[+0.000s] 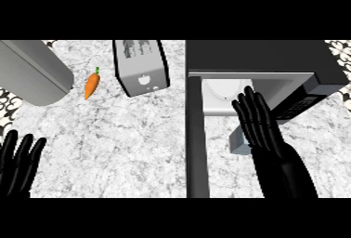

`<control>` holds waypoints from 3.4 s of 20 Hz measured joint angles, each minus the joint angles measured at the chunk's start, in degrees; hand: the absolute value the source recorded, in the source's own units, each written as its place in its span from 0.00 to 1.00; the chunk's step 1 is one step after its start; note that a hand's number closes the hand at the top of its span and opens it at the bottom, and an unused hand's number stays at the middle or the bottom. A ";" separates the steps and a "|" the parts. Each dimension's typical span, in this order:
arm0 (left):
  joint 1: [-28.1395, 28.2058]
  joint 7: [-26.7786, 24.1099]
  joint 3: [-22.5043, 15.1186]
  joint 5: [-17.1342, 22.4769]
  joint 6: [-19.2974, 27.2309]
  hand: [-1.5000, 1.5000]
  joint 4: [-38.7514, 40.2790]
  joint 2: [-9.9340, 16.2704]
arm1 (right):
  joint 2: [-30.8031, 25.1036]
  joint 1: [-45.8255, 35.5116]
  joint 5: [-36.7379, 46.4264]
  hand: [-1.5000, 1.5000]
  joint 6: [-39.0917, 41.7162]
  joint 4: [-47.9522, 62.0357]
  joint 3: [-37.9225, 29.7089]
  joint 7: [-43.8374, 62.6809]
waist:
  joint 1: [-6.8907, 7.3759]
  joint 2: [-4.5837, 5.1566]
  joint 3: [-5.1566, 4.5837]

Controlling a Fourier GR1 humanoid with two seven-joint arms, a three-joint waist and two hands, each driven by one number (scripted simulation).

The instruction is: Pick up the milk, place it into the microwave and close the microwave

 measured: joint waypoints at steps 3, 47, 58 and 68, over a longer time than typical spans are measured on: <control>1.15 -1.14 1.45 1.45 -1.54 0.00 0.50 0.20 | 0.17 -1.02 0.29 0.00 -1.10 3.22 -1.63 -1.07 | 0.04 0.02 0.00; 10.94 -5.26 4.75 3.76 -10.67 0.00 -2.51 -2.58 | -5.01 -4.07 -2.84 0.00 10.10 55.53 -23.53 -42.67 | 0.16 0.09 0.03; 12.82 -6.27 4.90 3.86 -11.39 0.00 -3.58 -2.59 | -8.51 -11.62 -0.85 0.00 6.01 75.78 -30.49 -51.84 | 0.42 0.08 0.01; 11.47 -6.39 5.65 4.48 -11.85 0.00 -1.65 -2.31 | -9.53 -15.43 -2.79 1.00 26.82 85.52 -27.02 -57.31 | 0.66 0.25 0.08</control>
